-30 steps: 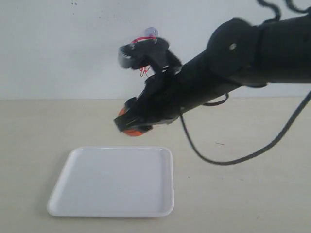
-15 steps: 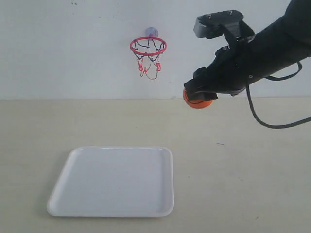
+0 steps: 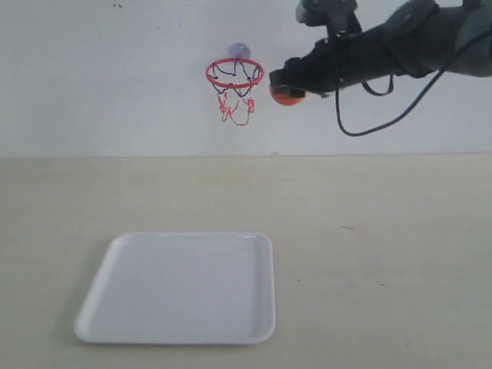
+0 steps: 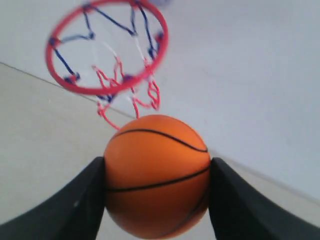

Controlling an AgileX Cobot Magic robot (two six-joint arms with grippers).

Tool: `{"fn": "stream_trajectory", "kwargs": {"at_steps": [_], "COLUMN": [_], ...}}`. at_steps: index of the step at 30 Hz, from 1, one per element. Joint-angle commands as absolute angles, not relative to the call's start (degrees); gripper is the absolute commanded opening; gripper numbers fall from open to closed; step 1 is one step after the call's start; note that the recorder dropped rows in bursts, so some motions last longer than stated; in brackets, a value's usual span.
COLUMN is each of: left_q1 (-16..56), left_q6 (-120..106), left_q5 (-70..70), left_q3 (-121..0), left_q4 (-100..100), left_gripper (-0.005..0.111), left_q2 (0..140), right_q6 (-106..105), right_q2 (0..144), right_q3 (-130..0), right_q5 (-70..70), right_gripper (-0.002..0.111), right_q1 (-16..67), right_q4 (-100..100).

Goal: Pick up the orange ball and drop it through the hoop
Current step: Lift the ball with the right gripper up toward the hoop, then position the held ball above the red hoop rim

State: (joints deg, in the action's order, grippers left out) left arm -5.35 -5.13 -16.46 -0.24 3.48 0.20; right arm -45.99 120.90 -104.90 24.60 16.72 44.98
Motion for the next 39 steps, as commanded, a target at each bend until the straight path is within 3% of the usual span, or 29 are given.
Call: {"fn": "stream_trajectory", "kwargs": {"at_steps": [1,16,22,39], "left_q1": [-5.59,-5.59,-5.59,-5.59], "left_q6": [-5.24,-5.24,-5.24,-5.24], "left_q5": [-16.51,-16.51,-16.51,-16.51], "left_q3": [0.00,0.00,0.00,0.00], "left_q4": [3.88,3.88,3.88,3.88], "left_gripper": [0.004,0.004,0.004,0.004], "left_q2": [0.00,0.00,0.00,0.00], "right_q6": [-54.69,-81.16,-92.05,-91.94], "right_q2": [125.20,129.78,132.09,140.32], "right_q3": [-115.28,-119.36,-119.58,-129.78], "right_q5": [27.14,22.42,33.25,32.57], "right_gripper": [0.000,0.000,0.000,0.000], "right_q1": [16.49,16.57,16.57,16.57], "right_q4": [50.16,77.38,90.43,97.22]}}
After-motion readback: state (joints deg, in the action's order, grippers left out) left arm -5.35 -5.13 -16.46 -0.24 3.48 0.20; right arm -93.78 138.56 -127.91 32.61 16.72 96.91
